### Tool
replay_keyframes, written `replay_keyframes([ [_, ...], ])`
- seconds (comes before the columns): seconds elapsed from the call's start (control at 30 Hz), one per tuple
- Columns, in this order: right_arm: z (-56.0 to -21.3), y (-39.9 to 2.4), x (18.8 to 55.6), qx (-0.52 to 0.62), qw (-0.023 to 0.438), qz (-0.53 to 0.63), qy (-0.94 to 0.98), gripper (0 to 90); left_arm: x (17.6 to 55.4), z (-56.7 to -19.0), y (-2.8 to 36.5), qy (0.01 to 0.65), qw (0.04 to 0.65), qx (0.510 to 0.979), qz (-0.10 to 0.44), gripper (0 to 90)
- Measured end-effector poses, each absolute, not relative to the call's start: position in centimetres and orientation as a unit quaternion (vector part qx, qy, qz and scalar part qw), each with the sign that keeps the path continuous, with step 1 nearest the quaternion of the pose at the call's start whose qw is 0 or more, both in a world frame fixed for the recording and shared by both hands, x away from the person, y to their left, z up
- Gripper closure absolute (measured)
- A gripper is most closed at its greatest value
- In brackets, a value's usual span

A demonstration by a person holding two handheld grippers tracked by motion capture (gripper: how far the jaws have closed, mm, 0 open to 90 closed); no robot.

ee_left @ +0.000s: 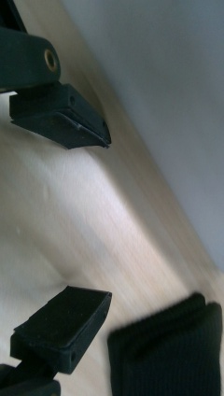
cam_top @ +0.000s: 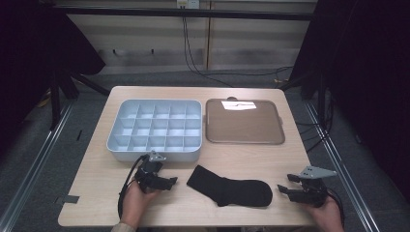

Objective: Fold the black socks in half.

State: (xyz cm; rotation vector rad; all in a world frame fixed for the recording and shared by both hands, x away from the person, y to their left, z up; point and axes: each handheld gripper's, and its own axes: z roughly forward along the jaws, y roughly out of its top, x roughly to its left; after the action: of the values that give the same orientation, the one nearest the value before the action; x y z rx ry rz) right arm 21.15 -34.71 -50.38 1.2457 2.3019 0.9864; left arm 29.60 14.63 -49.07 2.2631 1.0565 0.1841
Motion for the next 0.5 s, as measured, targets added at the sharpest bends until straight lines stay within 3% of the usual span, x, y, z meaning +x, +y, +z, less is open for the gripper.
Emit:
replay_keyframes([
  [0.27, -50.0, -33.7, 20.7, 0.407, 0.148, 0.349, 0.831, 57.4, 29.2, -47.4, 12.9, 0.394, 0.322, 0.860, 0.039, 27.4],
  [0.5, -50.0, -33.6, 20.4, 0.404, 0.140, 0.350, 0.833, 61.5, 29.4, -47.0, 11.1, 0.387, 0.317, 0.866, 0.014, 31.9],
])
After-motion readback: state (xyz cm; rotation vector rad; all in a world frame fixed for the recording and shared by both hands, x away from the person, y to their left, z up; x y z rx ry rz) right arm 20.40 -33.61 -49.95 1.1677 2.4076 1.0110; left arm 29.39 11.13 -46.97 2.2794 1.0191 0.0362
